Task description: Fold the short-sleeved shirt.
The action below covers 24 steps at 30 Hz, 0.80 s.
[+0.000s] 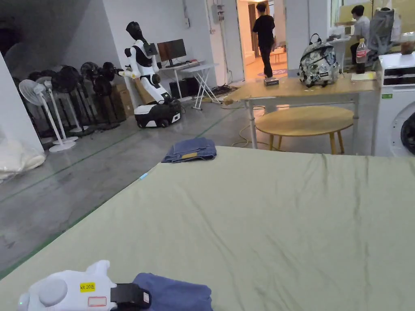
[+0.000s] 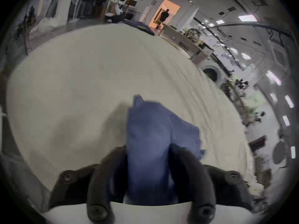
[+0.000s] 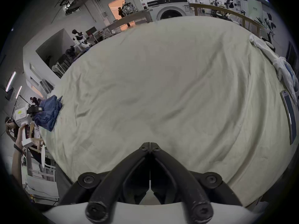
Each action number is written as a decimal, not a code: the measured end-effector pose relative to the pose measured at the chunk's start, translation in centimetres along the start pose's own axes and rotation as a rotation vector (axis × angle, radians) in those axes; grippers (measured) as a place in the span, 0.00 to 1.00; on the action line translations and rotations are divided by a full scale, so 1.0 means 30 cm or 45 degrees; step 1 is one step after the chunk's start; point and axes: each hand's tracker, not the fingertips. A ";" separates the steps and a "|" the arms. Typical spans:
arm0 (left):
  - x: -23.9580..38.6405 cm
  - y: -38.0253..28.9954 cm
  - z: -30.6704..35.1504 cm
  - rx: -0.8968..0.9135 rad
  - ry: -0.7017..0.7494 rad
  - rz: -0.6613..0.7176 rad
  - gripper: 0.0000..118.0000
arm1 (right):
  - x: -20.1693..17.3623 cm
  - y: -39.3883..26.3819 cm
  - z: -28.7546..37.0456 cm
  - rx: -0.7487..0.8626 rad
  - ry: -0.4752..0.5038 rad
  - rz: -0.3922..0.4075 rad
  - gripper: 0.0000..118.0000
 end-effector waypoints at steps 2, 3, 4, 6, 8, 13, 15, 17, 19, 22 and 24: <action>0.020 0.037 0.044 0.131 0.259 -0.084 0.54 | 0.001 0.034 0.026 0.075 -0.020 0.001 0.00; 0.051 0.045 0.090 0.168 0.324 -0.121 0.54 | 0.006 0.046 0.036 0.111 -0.027 0.000 0.00; 0.072 0.054 0.121 0.210 0.355 -0.140 0.54 | 0.010 0.057 0.042 0.139 -0.030 0.001 0.00; 0.155 0.055 0.198 0.322 0.339 -0.220 0.54 | 0.022 0.088 0.059 0.225 -0.060 0.006 0.00; 0.275 0.027 0.266 0.432 0.265 -0.336 0.54 | 0.012 0.125 0.073 0.288 -0.103 0.027 0.00; 0.643 -0.063 0.257 0.453 -0.047 -0.593 0.54 | -0.057 0.252 0.107 0.411 -0.145 0.161 0.00; 0.789 -0.106 0.202 0.457 -0.154 -0.657 0.54 | -0.108 0.304 0.153 0.489 -0.148 0.205 0.00; 0.939 -0.157 0.148 0.474 -0.233 -0.741 0.54 | -0.145 0.342 0.182 0.539 -0.153 0.227 0.00; 1.050 -0.208 0.105 0.487 -0.297 -0.791 0.52 | -0.172 0.368 0.209 0.629 -0.154 0.214 0.00; 1.193 -0.303 0.058 0.552 -0.411 -0.787 0.42 | -0.213 0.400 0.237 0.782 -0.149 0.258 0.00; 1.266 -0.366 0.021 0.528 -0.359 -0.863 0.23 | -0.228 0.401 0.231 0.856 -0.236 0.316 0.00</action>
